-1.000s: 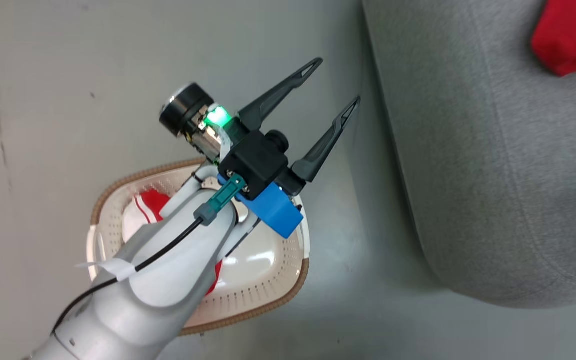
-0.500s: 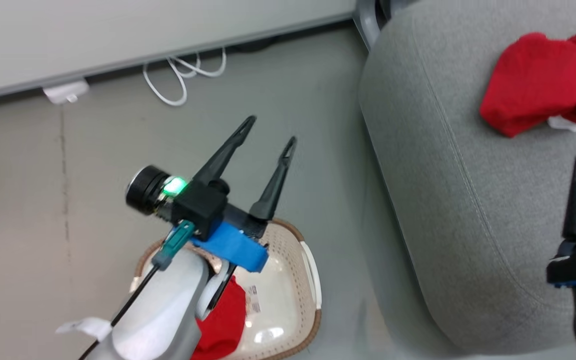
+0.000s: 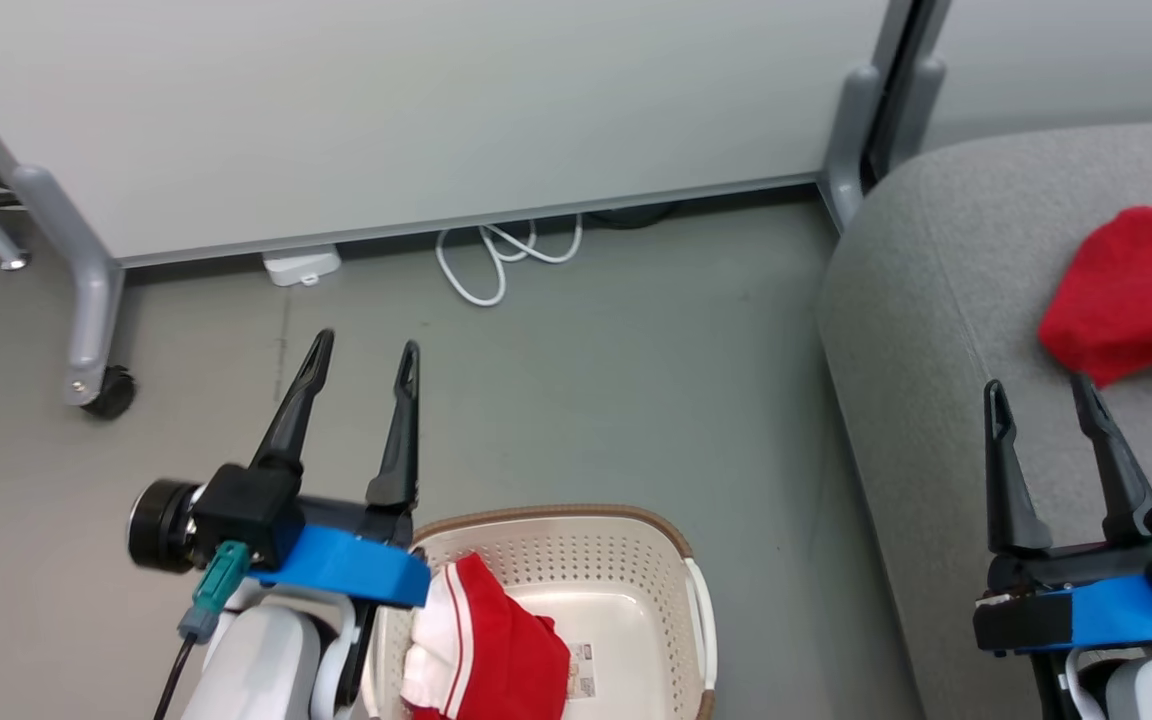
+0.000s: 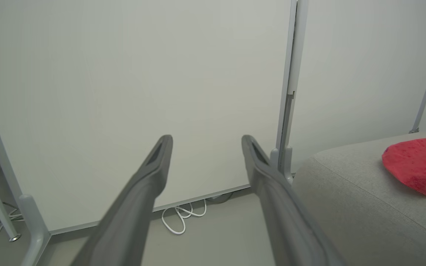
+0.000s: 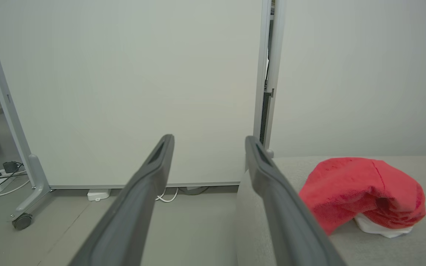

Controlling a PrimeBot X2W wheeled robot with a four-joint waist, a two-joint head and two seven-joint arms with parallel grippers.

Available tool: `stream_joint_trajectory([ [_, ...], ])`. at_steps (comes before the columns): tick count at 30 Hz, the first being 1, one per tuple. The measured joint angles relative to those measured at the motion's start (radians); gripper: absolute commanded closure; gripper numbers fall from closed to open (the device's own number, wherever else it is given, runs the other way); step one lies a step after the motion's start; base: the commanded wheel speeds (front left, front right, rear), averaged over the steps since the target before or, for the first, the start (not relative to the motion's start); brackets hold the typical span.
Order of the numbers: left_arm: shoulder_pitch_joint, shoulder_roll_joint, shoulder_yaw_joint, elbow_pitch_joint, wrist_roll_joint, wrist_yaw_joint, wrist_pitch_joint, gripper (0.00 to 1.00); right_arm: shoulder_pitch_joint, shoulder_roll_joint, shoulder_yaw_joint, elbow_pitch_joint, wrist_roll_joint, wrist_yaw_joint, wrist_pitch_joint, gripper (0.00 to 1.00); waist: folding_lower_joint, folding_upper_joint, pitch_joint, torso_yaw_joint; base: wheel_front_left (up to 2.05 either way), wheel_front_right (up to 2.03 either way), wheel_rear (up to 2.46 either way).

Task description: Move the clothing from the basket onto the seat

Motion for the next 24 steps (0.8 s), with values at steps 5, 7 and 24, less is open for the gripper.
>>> stream_joint_trajectory([
  [5, 0.066, -0.014, 0.066, 0.008, 0.023, -0.016, 0.0, 0.0, 0.02, 0.012, 0.025, 0.016, 0.0, 0.0, 0.0, 0.0, 0.0, 0.0, -0.037, 0.039, 0.0, 0.0, 0.0],
  [7, 0.091, -0.022, 0.092, 0.005, 0.032, -0.016, 0.0, 0.0, 0.032, 0.017, 0.028, 0.027, 0.0, 0.0, 0.0, 0.0, 0.0001, 0.0, -0.052, 0.051, 0.0, 0.0, 0.0],
  [24, 0.208, -0.061, 0.219, -0.028, 0.089, -0.049, 0.0, 0.0, 0.082, 0.03, 0.053, 0.115, 0.013, 0.0, 0.0, 0.0, 0.0002, 0.0, -0.12, 0.09, 0.0, 0.0, 0.0],
])
